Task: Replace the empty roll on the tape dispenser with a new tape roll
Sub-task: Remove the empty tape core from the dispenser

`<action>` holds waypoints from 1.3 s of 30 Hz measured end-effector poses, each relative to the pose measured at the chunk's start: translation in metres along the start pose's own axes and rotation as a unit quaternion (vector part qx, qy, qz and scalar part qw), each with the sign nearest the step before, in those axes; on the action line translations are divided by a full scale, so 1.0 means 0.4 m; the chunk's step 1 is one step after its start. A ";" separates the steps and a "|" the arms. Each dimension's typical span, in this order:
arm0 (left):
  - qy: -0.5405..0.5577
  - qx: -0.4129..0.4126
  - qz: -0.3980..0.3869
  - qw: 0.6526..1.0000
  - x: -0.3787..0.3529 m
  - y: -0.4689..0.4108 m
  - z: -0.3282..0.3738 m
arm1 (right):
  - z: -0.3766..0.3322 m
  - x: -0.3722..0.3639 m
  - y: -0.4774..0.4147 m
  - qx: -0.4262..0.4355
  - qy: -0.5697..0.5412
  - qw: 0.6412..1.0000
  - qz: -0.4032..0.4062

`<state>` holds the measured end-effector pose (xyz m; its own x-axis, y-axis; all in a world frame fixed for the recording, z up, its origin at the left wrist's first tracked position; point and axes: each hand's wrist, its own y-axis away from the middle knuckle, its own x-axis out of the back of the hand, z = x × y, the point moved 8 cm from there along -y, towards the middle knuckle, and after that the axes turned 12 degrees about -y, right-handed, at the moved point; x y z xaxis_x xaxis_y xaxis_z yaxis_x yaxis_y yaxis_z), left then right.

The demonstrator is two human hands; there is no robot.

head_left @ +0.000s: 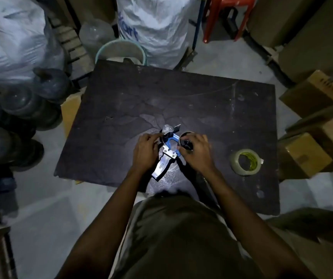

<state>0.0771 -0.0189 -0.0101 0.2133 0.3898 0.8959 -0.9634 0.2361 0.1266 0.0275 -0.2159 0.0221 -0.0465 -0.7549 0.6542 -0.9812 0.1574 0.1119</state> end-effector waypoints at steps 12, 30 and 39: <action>-0.130 -0.129 -0.016 0.983 -0.030 -0.007 0.113 | 0.071 -0.053 -0.044 -0.136 0.043 0.989 -0.041; -0.210 -0.072 -0.067 0.973 -0.081 0.024 0.183 | 0.247 -0.054 -0.036 -0.210 -0.015 0.972 -0.104; -0.027 0.081 -0.164 0.983 -0.143 0.083 0.233 | 0.279 -0.030 -0.021 -0.238 -0.164 0.949 -0.123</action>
<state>0.0177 -0.1161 -0.0175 0.5114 0.2677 0.8166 -0.8587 0.1951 0.4739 0.0155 -0.2793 -0.0701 0.0397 -0.9515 0.3052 -0.7775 0.1624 0.6075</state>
